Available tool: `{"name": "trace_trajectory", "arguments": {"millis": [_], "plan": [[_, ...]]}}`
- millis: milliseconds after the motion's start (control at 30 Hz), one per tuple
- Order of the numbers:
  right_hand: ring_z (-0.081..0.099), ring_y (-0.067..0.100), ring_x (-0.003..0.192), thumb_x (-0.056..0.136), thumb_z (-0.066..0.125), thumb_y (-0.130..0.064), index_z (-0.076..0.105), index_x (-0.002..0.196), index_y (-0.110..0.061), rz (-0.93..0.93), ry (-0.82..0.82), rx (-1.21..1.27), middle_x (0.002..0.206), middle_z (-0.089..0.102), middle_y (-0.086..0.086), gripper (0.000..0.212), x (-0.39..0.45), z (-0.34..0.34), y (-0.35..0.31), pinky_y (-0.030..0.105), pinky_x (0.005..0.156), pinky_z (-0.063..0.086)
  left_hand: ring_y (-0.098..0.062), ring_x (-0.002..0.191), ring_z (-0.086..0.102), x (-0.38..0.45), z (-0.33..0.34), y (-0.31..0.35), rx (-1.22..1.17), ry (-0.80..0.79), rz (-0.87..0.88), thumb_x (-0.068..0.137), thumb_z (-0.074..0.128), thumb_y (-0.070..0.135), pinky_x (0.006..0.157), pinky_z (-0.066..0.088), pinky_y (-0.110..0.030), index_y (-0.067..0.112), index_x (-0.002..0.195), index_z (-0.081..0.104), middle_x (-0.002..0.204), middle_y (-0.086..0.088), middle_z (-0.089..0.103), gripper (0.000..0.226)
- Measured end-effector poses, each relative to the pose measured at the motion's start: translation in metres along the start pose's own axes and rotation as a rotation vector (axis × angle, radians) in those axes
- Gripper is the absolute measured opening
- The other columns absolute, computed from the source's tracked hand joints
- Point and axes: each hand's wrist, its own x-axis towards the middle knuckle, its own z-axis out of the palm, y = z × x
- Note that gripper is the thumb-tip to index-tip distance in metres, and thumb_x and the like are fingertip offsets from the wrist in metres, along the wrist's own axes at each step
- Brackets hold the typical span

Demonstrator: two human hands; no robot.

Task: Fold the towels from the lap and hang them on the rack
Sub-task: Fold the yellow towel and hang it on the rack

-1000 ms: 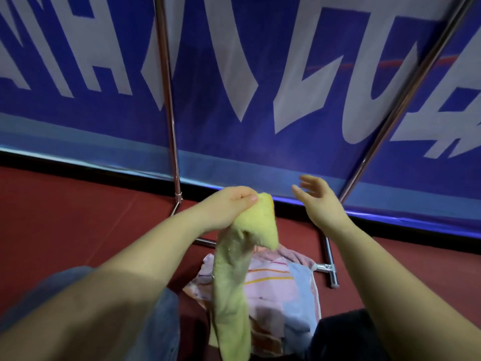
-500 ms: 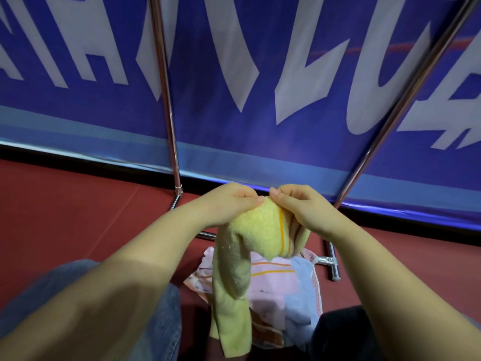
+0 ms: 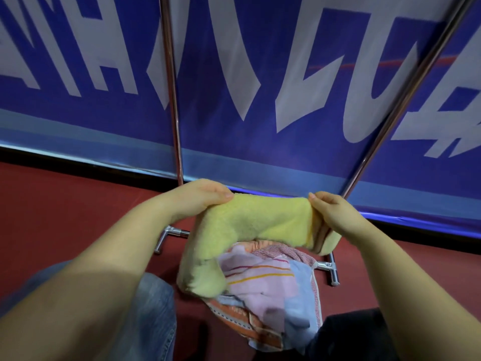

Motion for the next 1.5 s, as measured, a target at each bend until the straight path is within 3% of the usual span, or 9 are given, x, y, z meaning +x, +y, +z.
{"name": "trace_trajectory", "arguments": {"millis": [133,233,500,700,833,1033,1233,1367,1500], "plan": [[0.059,0.017,0.096,0.102,0.035,-0.022,0.064,0.089,-0.017,-0.099,-0.182,0.211,0.098,0.066,0.006,0.033,-0.009,0.038,-0.016,0.03,0.095,0.044,0.005,0.056,0.051,0.004,0.019,0.0,-0.002,0.017,0.034,0.094,0.049,0.012,0.06,0.042,-0.013,0.017,0.076,0.063,0.061,0.012,0.06,0.023],[0.059,0.015,0.111,0.103,0.029,-0.023,0.067,0.101,-0.018,-0.144,-0.269,0.363,0.114,0.066,0.003,0.038,-0.02,0.062,-0.038,0.024,0.101,0.04,0.009,0.052,0.048,0.007,0.032,0.001,0.061,-0.022,0.035,0.095,0.049,0.013,0.056,0.038,-0.011,0.021,0.071,0.059,0.053,0.017,0.058,0.027],[0.042,0.012,0.064,0.097,0.046,-0.035,0.052,0.077,-0.004,-0.199,-0.305,0.323,0.07,0.043,0.008,0.037,-0.028,0.073,-0.044,0.021,0.062,0.038,-0.007,0.058,0.046,0.006,0.031,0.002,0.107,0.019,0.003,0.093,0.052,0.019,0.057,0.035,-0.024,0.019,0.067,0.06,0.06,0.006,0.053,0.027],[0.039,0.023,0.076,0.064,0.065,-0.072,0.054,0.082,0.004,-0.131,-0.254,0.434,0.079,0.046,0.01,0.079,-0.017,0.049,-0.038,0.038,0.073,0.031,-0.003,0.044,0.035,0.007,0.023,-0.001,0.061,-0.016,-0.057,0.092,0.053,0.019,0.047,0.028,-0.018,0.021,0.05,0.05,0.047,0.011,0.041,0.042],[0.039,0.02,0.069,0.072,0.061,-0.061,0.054,0.077,-0.01,-0.113,-0.275,0.395,0.071,0.042,0.007,0.051,-0.015,0.029,-0.033,0.033,0.069,0.031,-0.01,0.058,0.039,0.01,0.019,0.001,-0.064,0.003,-0.019,0.094,0.048,0.014,0.057,0.03,-0.024,0.014,0.065,0.054,0.06,0.001,0.045,0.03],[0.036,0.018,0.072,0.066,0.069,-0.061,0.055,0.07,-0.01,-0.155,-0.409,0.349,0.071,0.041,0.006,0.053,-0.02,0.036,-0.051,0.033,0.068,0.028,0.003,0.051,0.048,0.011,0.027,0.027,-0.013,-0.002,0.038,0.095,0.048,0.016,0.055,0.039,-0.012,0.014,0.07,0.059,0.054,0.013,0.056,0.027],[0.058,0.026,0.103,0.08,0.065,-0.044,0.06,0.12,-0.001,-0.028,-0.51,0.55,0.118,0.064,0.019,0.058,-0.021,0.014,-0.087,0.038,0.094,0.042,-0.013,0.064,0.041,0.004,0.012,0.067,0.111,0.039,0.069,0.096,0.046,0.023,0.063,0.032,-0.028,0.007,0.074,0.052,0.068,-0.004,0.045,0.028],[0.058,0.024,0.094,0.073,0.062,-0.046,0.063,0.112,0.003,-0.118,-0.48,0.384,0.1,0.063,0.014,0.063,-0.029,-0.008,-0.123,0.038,0.089,0.047,-0.01,0.059,0.04,-0.007,-0.002,0.096,0.087,0.096,0.087,0.095,0.047,0.021,0.066,0.032,-0.03,0.017,0.057,0.049,0.056,0.007,0.047,0.038],[0.065,0.013,0.081,0.08,0.06,-0.045,0.07,0.095,-0.011,-0.196,-0.456,0.296,0.083,0.072,-0.001,0.039,-0.037,-0.027,-0.164,0.029,0.08,0.051,-0.019,0.087,0.056,-0.021,-0.011,0.138,0.098,0.116,0.104,0.094,0.049,0.028,0.086,0.042,-0.037,0.007,0.093,0.07,0.097,-0.016,0.068,0.029]]}}
